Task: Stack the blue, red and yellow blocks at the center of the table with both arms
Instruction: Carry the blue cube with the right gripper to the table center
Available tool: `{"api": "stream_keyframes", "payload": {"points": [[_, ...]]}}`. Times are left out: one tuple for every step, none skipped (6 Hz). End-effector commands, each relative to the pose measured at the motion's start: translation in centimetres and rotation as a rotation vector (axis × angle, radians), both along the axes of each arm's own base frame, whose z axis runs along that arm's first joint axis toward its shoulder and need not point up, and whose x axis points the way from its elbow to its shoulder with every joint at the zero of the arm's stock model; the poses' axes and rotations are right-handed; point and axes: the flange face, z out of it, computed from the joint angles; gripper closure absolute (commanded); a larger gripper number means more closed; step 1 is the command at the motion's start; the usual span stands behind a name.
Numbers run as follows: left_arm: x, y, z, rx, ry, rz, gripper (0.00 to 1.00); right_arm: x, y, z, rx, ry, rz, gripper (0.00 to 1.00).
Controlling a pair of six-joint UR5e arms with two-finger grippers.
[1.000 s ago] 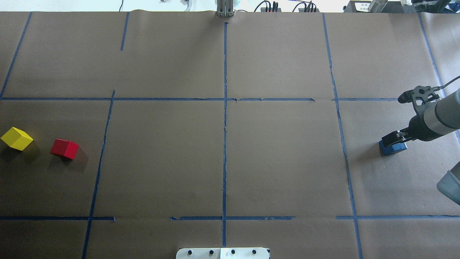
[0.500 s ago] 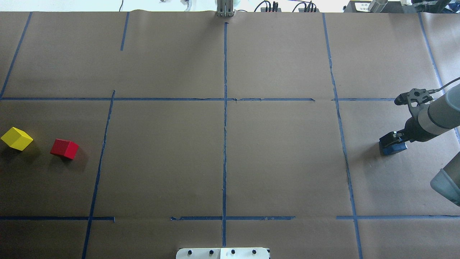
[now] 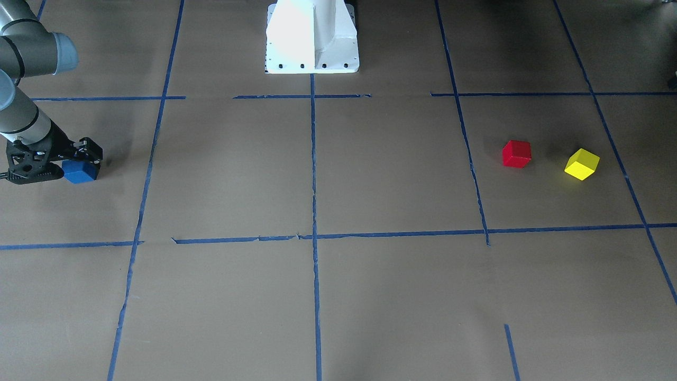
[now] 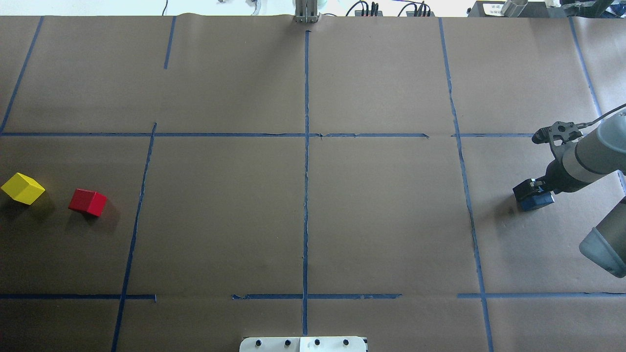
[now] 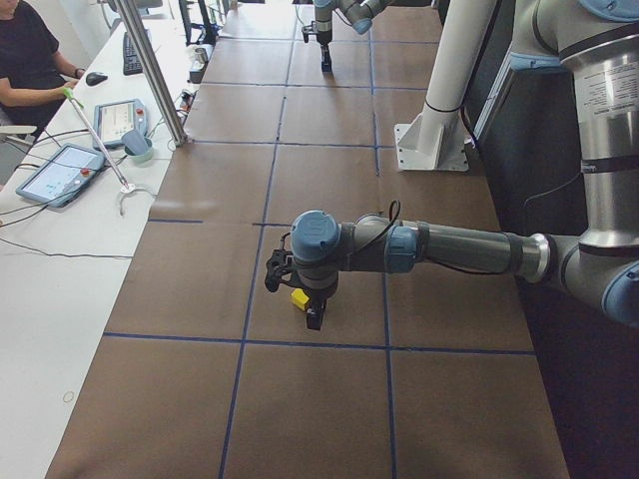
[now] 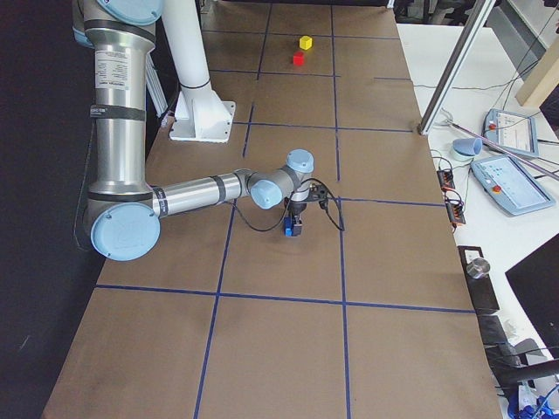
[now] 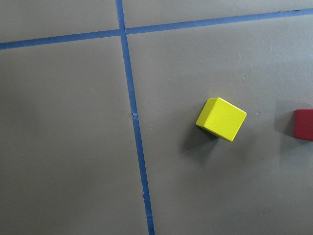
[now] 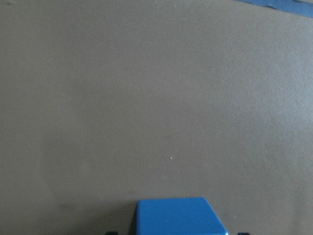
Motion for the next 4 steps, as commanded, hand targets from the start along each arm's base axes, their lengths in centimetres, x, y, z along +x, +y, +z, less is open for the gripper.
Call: {"api": "stream_keyframes", "payload": {"points": [[0.0, 0.0, 0.0, 0.001, 0.0, -0.001, 0.0, -0.2, 0.0, -0.9, -0.009, -0.013, 0.025, 1.0], [0.0, 0.0, 0.0, 0.001, 0.001, -0.001, 0.0, -0.7, -0.1, -5.0, 0.029, -0.066, 0.027, 1.0], [0.0, 0.0, -0.1, 0.003, 0.001, -0.001, 0.0, -4.0, -0.7, -10.6, 0.047, -0.141, 0.038, 1.0], [0.0, 0.0, 0.0, 0.001, 0.001, -0.001, 0.0, -9.9, -0.2, -17.9, 0.019, -0.235, 0.067, 1.0]]}}
